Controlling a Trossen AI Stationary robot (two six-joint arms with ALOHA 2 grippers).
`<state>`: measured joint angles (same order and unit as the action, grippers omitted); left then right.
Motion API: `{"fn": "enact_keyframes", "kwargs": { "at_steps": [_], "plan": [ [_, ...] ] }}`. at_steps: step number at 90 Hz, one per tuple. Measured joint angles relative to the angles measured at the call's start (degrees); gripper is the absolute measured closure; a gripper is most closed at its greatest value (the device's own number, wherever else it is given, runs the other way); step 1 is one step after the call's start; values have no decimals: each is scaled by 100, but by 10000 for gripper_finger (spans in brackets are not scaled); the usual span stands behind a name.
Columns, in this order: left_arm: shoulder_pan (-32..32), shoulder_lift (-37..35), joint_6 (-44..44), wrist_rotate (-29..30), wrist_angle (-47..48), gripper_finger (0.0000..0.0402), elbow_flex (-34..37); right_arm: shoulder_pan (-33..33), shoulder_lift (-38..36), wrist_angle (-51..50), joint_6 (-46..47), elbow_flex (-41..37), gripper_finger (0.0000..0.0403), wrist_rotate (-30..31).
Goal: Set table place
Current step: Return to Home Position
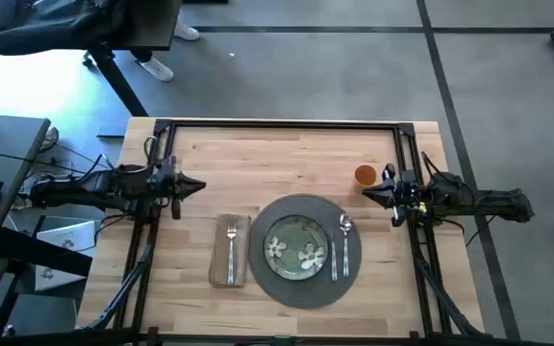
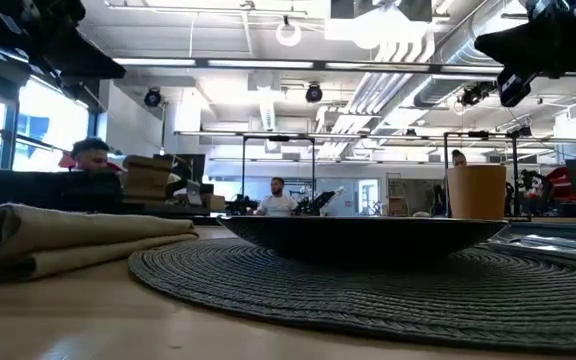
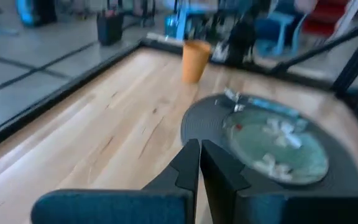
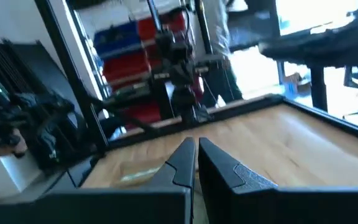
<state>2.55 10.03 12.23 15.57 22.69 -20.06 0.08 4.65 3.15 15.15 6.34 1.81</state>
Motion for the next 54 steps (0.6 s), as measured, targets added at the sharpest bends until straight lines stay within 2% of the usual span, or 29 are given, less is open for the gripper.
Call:
{"fn": "enact_keyframes", "kwargs": {
  "at_steps": [21, 43, 54],
  "plan": [
    [2, -1002, -140, -238, 25, 399, 289, 0, -461, 200, 58, -585, 403, 632],
    [0, -984, -115, -259, -471, 398, 626, 0, -403, 71, -6, -582, 403, 845],
    [0, -984, -60, -615, -1065, 398, 1013, 0, -402, 91, -70, -582, 403, 843]
  ]
}}
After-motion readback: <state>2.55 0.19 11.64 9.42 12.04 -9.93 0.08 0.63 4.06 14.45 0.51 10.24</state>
